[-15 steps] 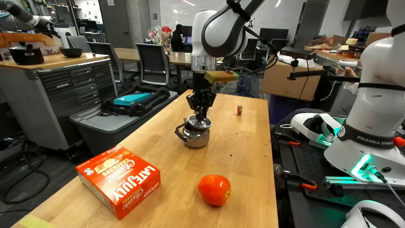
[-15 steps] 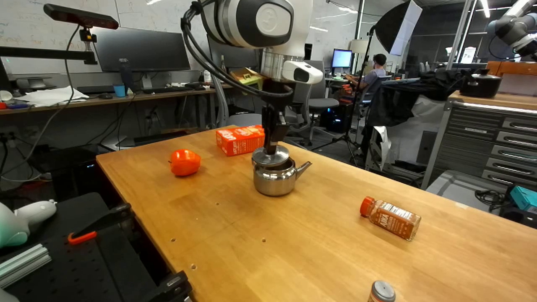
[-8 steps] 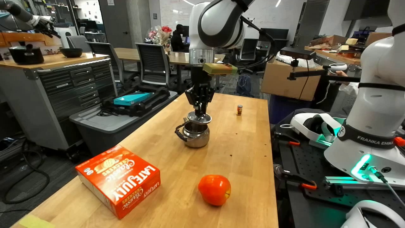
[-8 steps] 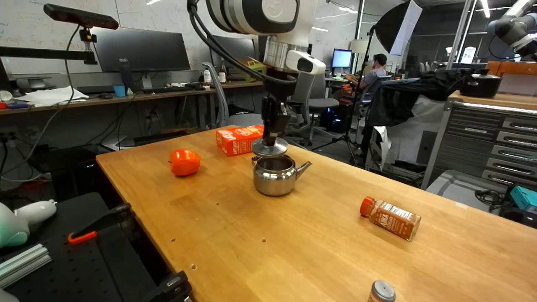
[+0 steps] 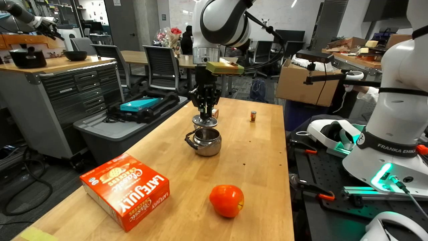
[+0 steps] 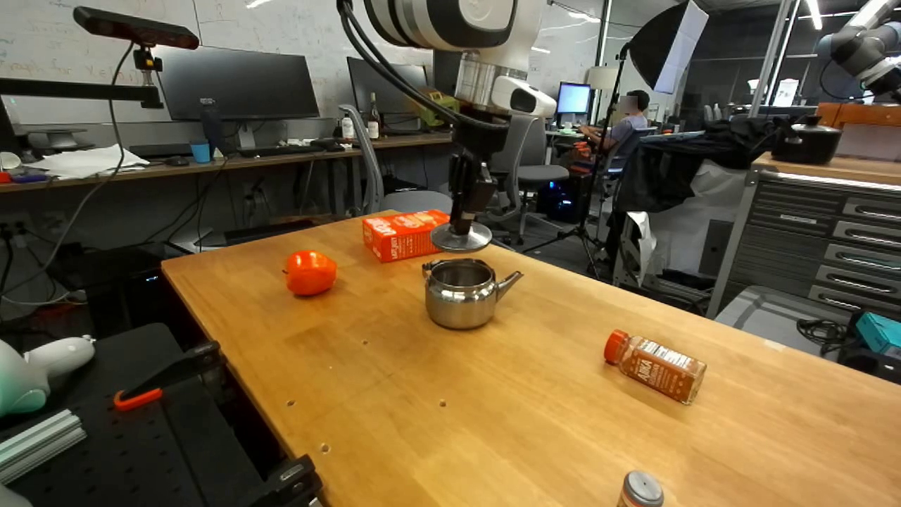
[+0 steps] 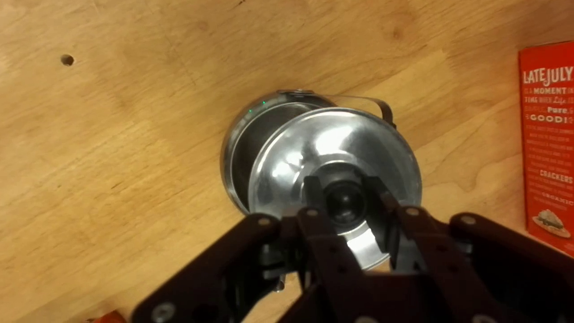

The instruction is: Cover the silver pot with the silver lid

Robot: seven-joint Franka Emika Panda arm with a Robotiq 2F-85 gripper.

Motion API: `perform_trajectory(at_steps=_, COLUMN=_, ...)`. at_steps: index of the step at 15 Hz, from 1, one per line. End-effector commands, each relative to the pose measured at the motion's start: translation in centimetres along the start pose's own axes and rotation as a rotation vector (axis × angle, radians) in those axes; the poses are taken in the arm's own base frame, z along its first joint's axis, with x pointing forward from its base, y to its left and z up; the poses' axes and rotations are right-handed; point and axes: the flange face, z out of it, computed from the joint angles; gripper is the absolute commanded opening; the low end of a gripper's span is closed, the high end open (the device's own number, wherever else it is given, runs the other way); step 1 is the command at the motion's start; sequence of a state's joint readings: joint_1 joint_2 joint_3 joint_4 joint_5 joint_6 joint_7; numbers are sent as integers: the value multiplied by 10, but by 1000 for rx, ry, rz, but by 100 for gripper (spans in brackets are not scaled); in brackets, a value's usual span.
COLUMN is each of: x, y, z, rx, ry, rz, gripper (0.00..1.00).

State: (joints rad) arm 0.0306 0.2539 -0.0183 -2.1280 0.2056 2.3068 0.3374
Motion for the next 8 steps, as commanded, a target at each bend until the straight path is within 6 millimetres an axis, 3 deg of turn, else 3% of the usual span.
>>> perform_trajectory(at_steps=1, x=14, y=-5, z=4, rx=-11, ry=-15, rz=29, gripper=7)
perform_trajectory(at_steps=8, x=32, y=-4, z=25, rx=-31, ry=-53, rz=77, gripper=7)
